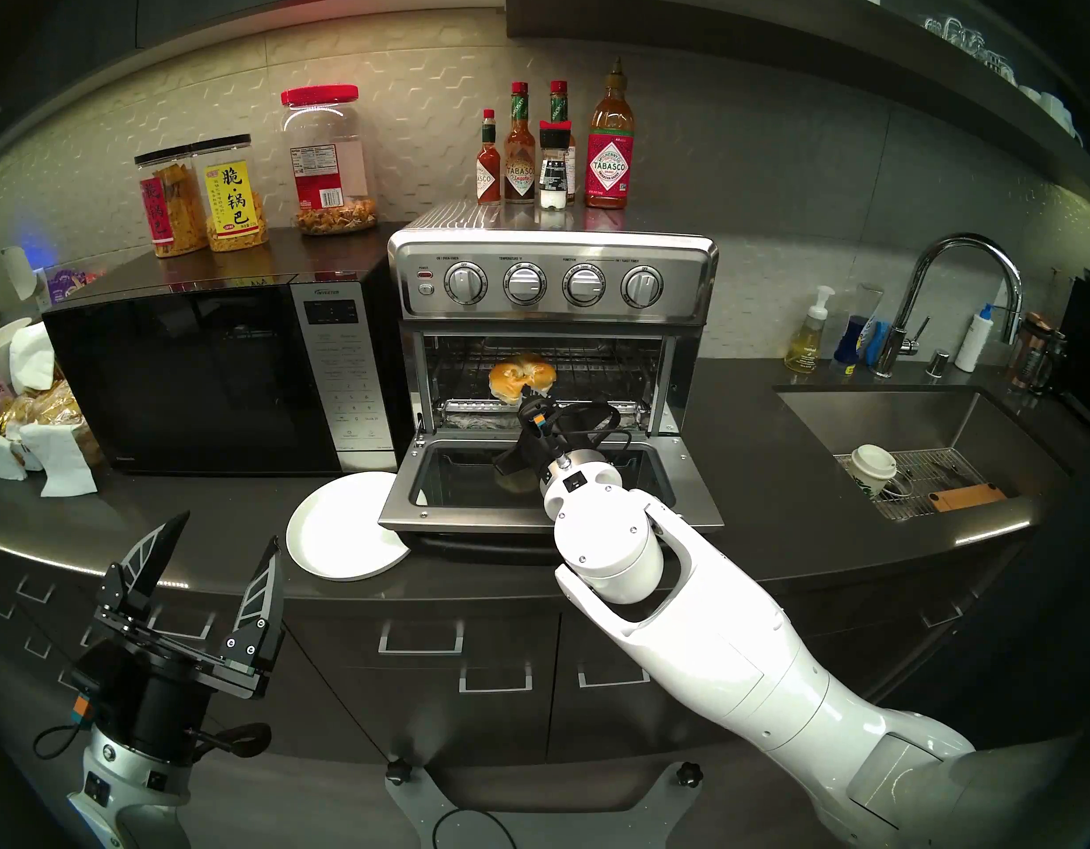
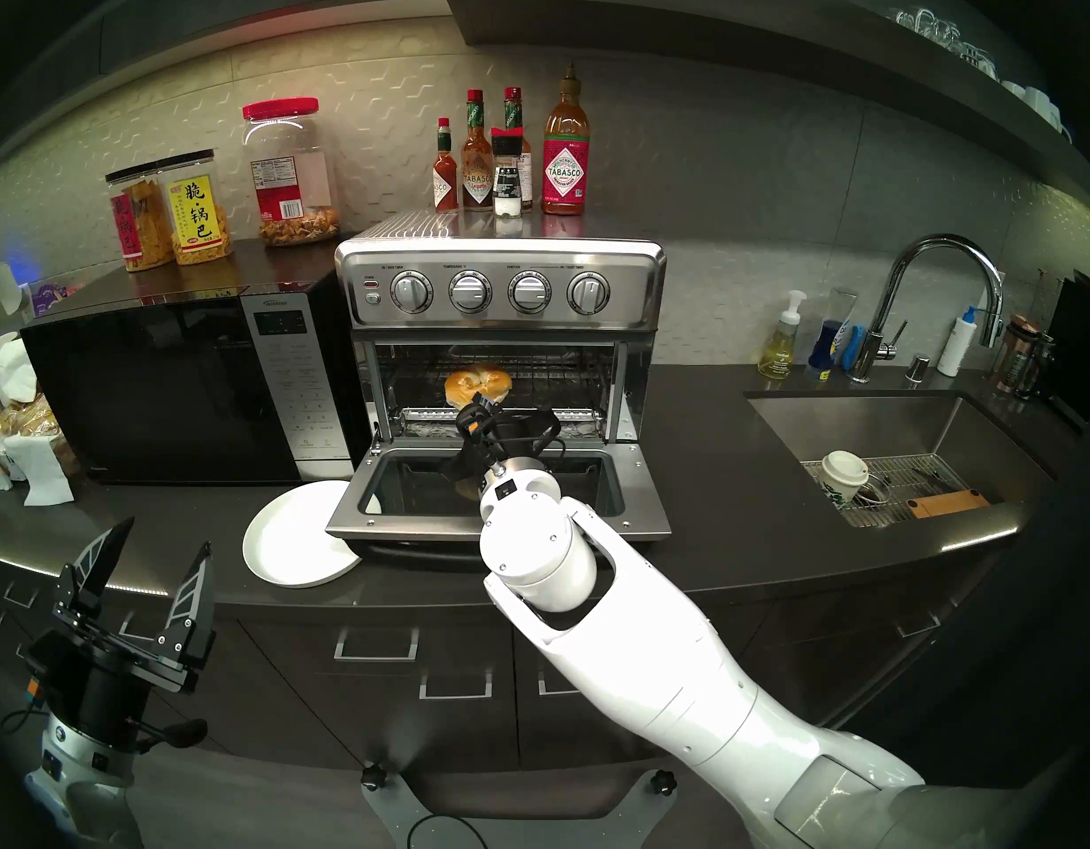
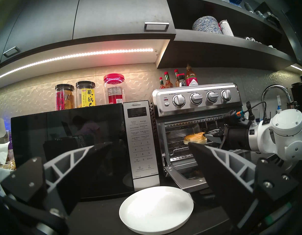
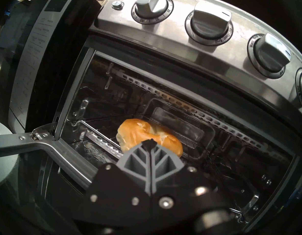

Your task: Open the oven and place the bagel inside on the rack

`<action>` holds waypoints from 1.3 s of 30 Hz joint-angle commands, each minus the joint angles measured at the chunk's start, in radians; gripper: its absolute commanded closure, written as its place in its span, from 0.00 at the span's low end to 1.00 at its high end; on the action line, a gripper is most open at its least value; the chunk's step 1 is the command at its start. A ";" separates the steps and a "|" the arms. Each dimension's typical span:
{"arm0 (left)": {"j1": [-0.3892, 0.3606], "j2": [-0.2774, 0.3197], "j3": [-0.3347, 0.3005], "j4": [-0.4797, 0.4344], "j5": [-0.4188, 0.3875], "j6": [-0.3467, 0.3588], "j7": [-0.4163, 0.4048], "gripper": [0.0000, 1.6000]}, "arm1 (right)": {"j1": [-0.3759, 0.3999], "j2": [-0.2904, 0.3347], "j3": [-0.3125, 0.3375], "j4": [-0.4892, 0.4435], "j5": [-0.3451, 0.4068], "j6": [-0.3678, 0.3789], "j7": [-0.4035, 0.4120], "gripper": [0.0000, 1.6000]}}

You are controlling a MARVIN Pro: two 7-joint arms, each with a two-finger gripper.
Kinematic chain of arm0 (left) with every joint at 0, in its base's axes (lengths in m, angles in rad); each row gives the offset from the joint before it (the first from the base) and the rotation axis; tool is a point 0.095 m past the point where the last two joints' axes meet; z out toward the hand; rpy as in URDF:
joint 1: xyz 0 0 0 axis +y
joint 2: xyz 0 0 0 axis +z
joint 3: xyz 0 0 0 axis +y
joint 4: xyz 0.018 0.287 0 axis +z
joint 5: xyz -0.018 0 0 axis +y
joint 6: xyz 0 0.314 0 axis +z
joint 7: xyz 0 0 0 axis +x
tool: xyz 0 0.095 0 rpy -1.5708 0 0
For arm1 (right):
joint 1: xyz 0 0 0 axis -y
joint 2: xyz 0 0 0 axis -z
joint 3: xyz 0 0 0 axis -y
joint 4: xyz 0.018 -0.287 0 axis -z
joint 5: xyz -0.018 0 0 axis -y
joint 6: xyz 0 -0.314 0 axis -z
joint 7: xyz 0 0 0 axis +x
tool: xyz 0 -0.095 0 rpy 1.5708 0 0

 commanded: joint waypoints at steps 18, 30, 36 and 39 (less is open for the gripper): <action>-0.001 -0.004 -0.002 -0.023 0.000 0.002 -0.001 0.00 | -0.036 0.005 -0.019 -0.055 -0.020 0.008 -0.020 1.00; -0.003 -0.005 -0.002 -0.023 -0.001 0.001 -0.003 0.00 | 0.003 -0.035 -0.008 -0.003 -0.023 0.002 -0.016 1.00; -0.003 -0.006 -0.002 -0.023 -0.001 0.002 -0.004 0.00 | 0.012 -0.049 -0.012 0.023 -0.032 0.000 -0.020 1.00; -0.003 -0.006 -0.002 -0.023 -0.001 0.002 -0.004 0.00 | 0.015 -0.056 -0.013 0.036 -0.033 -0.003 -0.020 1.00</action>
